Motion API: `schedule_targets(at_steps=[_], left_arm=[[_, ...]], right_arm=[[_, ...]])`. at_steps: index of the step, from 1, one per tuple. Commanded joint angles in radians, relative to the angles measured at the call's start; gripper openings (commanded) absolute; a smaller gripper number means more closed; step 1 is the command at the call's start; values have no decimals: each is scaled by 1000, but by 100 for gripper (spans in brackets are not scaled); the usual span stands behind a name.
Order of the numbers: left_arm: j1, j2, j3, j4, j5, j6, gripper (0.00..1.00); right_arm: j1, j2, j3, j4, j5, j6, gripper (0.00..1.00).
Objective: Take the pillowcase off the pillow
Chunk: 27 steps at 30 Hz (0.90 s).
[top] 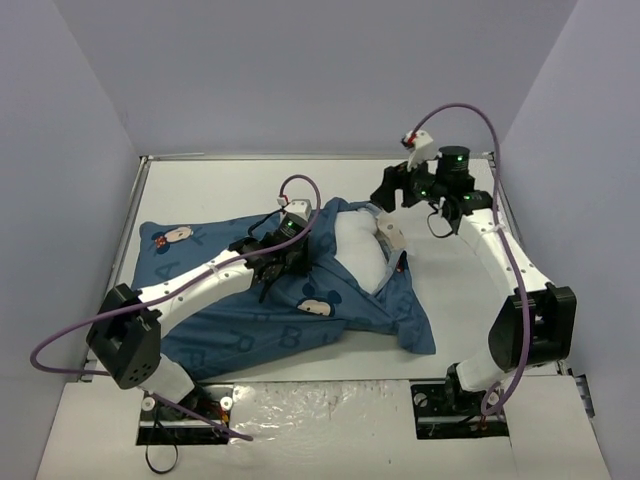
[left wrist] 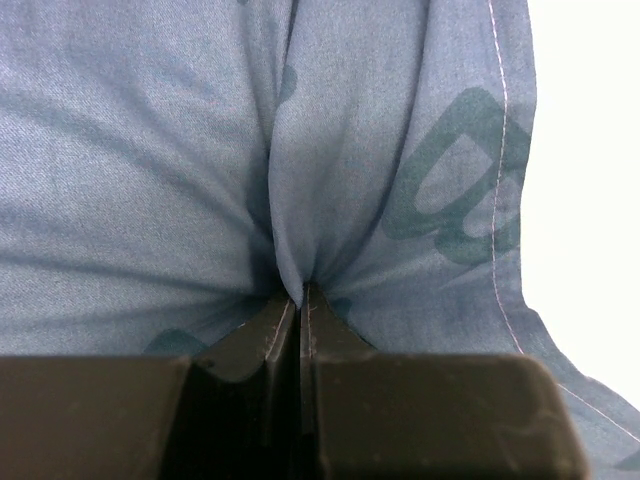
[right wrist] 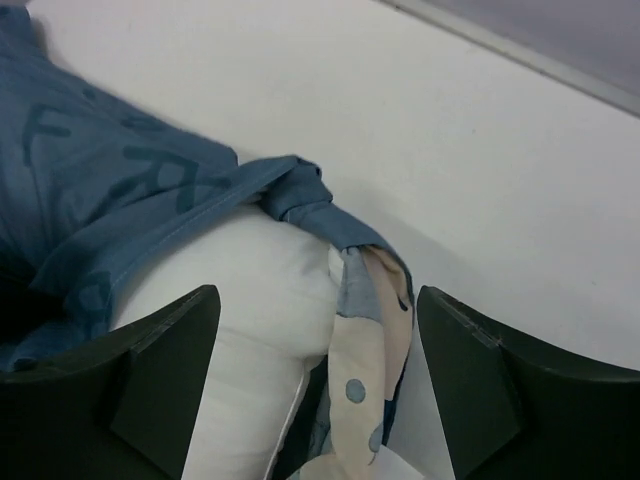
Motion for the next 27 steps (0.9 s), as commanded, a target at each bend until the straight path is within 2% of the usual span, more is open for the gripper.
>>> schedule_targets(at_steps=[1,8,12,17,20,21,22,23,24,26,27], left_arm=[[-26,49,-49,-220,45,24,2],[-28,37,-55,-225,33,24,2],[-28,34,-60,-226,33,25,2],[-37,29,-61,-213,39,37,2],[-48,25,-61,-203,39,46,2],[-51,22,-60,-205,37,47,2],[-51,16,-57,-211,33,48,2],[-51,11,-55,-214,23,53,2],[-51,6,-52,-217,17,53,2],[-51,-14,-49,-225,-7,59,2],[-51,-21,-47,-228,-15,60,2]], right_arm=[[67,78,10,-123,115,-110,76],[84,58,-74,-120,235,-241,77],[78,54,-103,-123,250,-287,77],[83,162,-143,-113,224,-307,72],[84,254,-133,-70,200,-267,59],[81,268,-130,-48,190,-238,51],[78,282,-119,-40,186,-222,34],[68,279,-117,-25,181,-206,26],[57,270,-123,5,163,-164,13],[-6,229,-166,53,97,-120,5],[-33,218,-182,97,12,-91,0]])
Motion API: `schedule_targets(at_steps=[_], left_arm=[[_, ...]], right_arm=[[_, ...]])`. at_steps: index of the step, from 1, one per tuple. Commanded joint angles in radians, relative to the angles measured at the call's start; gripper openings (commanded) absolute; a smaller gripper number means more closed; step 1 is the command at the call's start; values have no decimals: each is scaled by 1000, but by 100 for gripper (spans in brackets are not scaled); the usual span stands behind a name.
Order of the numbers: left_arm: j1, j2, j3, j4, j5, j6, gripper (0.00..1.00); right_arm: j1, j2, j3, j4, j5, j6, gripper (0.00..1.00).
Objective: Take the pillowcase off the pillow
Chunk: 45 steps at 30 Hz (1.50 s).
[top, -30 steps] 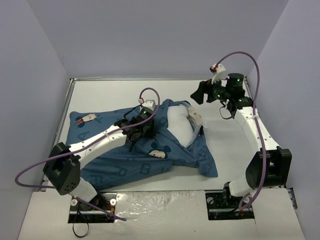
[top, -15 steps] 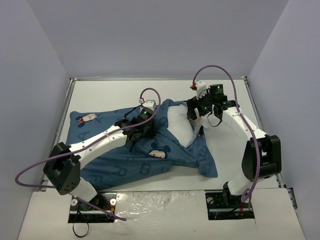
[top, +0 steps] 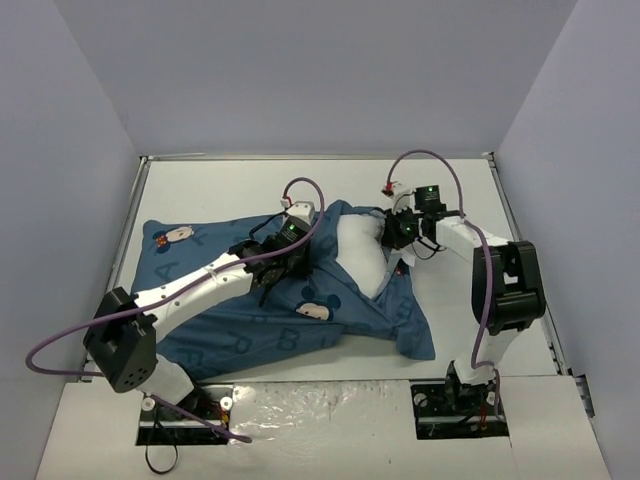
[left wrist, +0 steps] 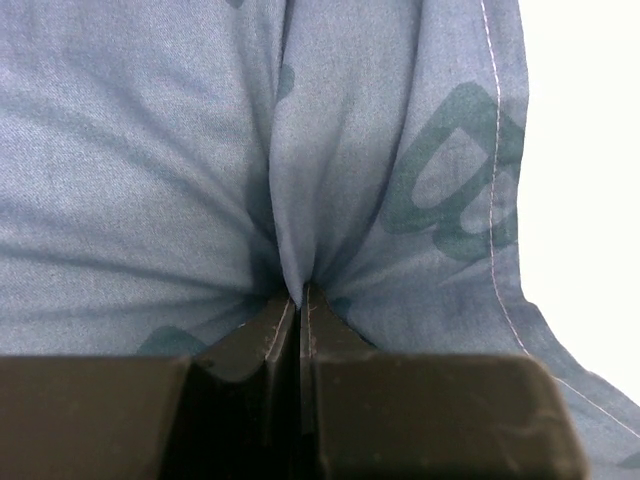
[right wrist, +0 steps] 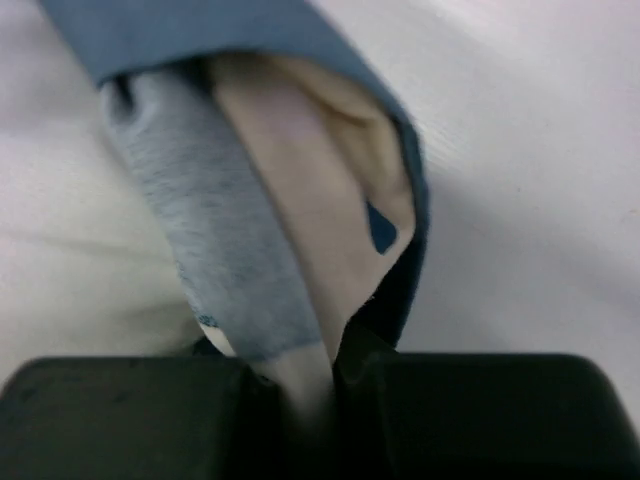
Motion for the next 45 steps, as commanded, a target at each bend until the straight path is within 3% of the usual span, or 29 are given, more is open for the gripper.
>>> schedule_targets(at_steps=[1,4,6,7,8,11,15,22,28,34,41,45], left_arm=[[-22,-20,-38,-224,5,32,2],[-22,-72,-1,-227,-34,49,3],[-22,-100,88,-230,-48,76,48],[-22,-110,126,-232,-49,101,60],[-22,-106,222,-235,-45,117,69],[-23,-34,433,-279,17,156,77],[-69,113,627,-344,116,157,79],[-152,346,778,-397,127,167,80],[-187,540,996,-640,-43,177,80],[-192,637,1076,-749,-196,164,80],[-190,713,1033,-767,-253,109,65],[-183,684,929,-659,-223,92,39]], right_arm=[[-107,-91,-43,142,-198,156,0],[-167,-125,-97,223,-409,259,0],[-152,-163,-179,327,-467,319,0],[-142,-203,-207,369,-491,372,0],[-129,-218,-230,416,-495,389,0],[-64,-257,-290,456,-472,422,0],[-40,-268,-324,490,-439,460,0],[-56,-274,-356,533,-450,508,0],[-58,-275,-367,564,-459,529,0],[-63,-272,-373,576,-464,545,0],[-70,-278,-384,579,-476,548,0],[-79,-283,-391,567,-476,523,0]])
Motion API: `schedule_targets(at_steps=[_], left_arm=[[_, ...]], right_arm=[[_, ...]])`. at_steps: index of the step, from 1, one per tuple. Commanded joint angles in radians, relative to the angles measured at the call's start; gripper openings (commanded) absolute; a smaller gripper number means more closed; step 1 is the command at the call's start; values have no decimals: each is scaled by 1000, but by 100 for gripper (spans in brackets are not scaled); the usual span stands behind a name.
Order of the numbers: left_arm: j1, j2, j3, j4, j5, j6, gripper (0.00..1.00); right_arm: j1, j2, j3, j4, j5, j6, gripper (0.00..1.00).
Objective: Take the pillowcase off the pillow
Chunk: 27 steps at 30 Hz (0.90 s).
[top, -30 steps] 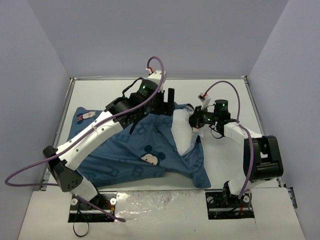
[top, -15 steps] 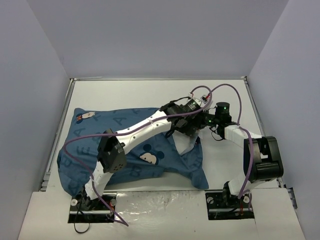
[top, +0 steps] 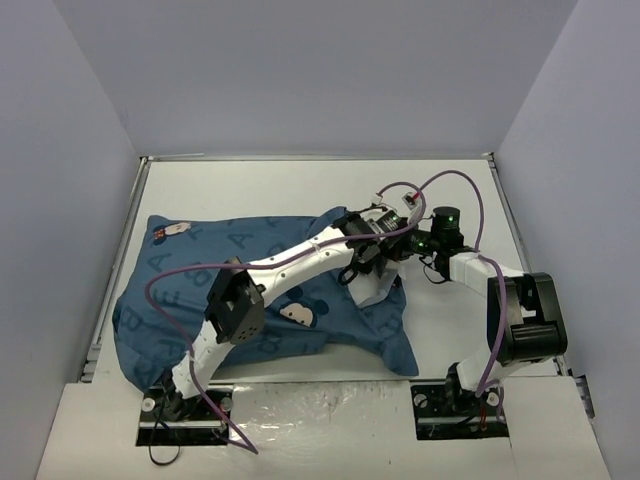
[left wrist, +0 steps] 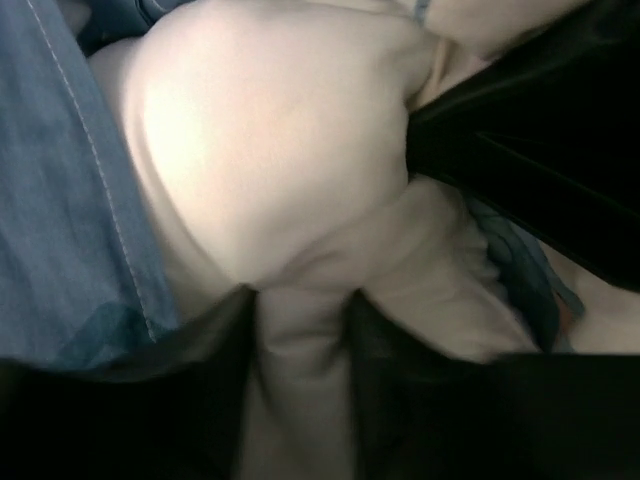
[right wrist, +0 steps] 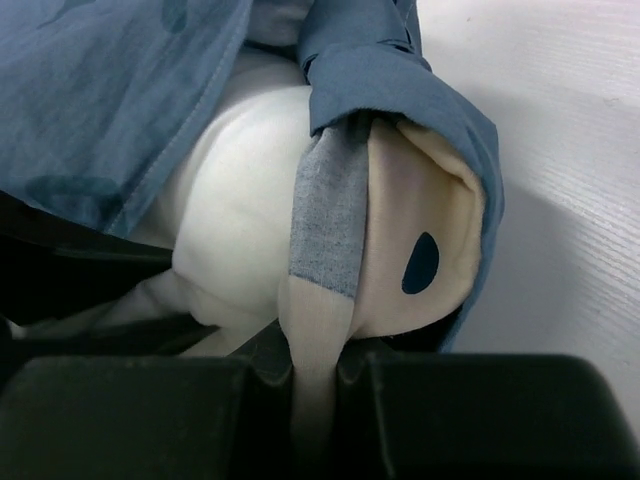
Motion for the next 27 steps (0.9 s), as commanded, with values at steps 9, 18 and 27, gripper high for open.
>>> schedule_targets(at_steps=[9,18,27], left_arm=[[98,-425,-517,330,107,30,2],[110,-733,-753,488,214,119,2],[116,-770,-640,510,302,171,2]], right_arm=[[-57,-76,0,17,-10,-65,0],[-28,54,92,-9,251,-14,0],[41,291,169,48,325,235,0]])
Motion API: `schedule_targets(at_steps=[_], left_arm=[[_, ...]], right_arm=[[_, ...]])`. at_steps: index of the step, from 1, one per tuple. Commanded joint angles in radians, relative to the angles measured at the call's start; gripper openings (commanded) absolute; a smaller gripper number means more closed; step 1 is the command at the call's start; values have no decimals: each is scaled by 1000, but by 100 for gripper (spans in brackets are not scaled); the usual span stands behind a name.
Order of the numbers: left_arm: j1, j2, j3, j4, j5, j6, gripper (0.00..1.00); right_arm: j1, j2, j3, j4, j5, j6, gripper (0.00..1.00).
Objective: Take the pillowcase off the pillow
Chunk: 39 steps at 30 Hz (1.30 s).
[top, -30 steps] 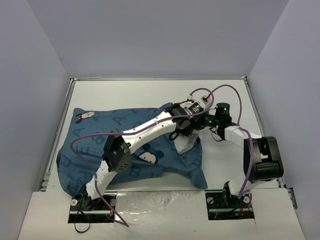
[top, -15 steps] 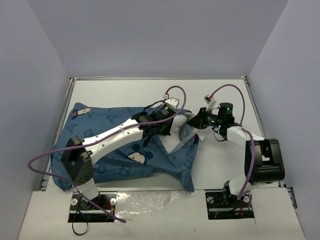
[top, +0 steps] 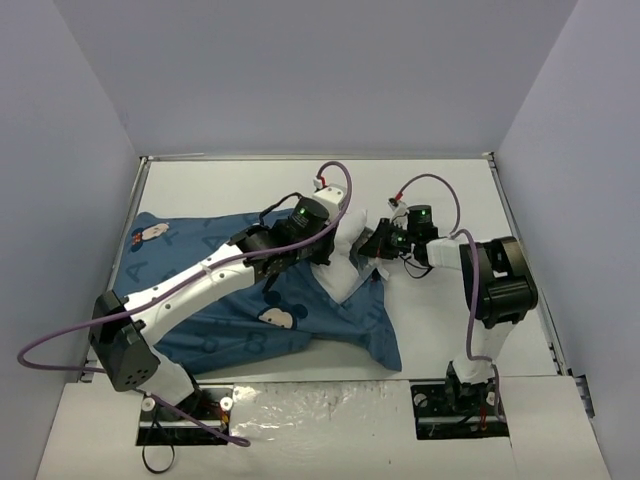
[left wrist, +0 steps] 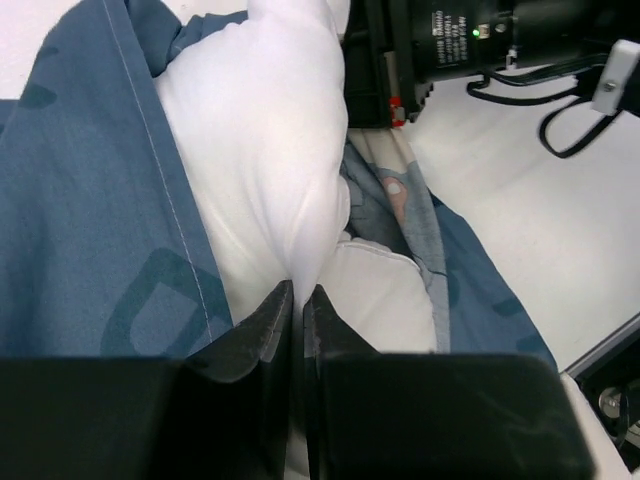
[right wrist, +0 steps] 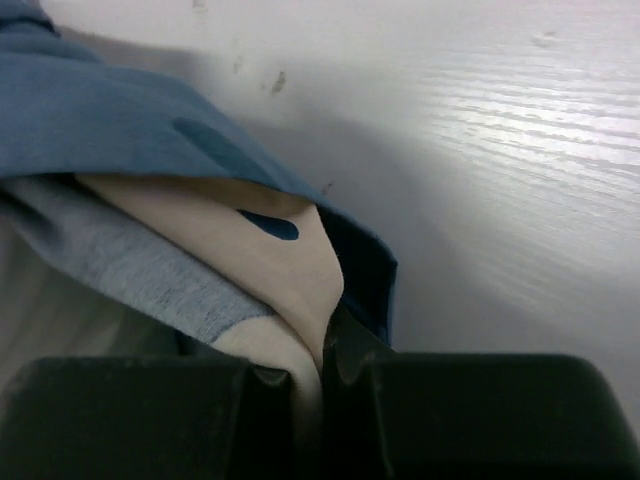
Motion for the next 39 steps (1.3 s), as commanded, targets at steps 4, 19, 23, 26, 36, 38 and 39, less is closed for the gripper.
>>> schedule_targets(at_steps=[4,19,23,26,36,38,39], left_arm=[[3,-105,78,-56,91,38,2],[245,93,426,90,46,-129,2],[287,185,451,109,9,-194,2],[299,199,422,143,30,-214,2],[327,168,314,157,62,-223,2],[330,168,319,143,61,-223,2],[330,170,320,137,58,-227,2]], right_arm=[[-137,71,-34,559,-105,428,0],[110,-30,11,-113,82,-319,0],[55,-212,-20,-127,-8,-520,6],[-22,-289,26,-255,-142,-726,35],[-134,-369,400,-1122,-426,-1617,86],[-116,-397,417,-1179,-408,-1615,100],[-76,-409,406,-1179,-386,-1596,100]])
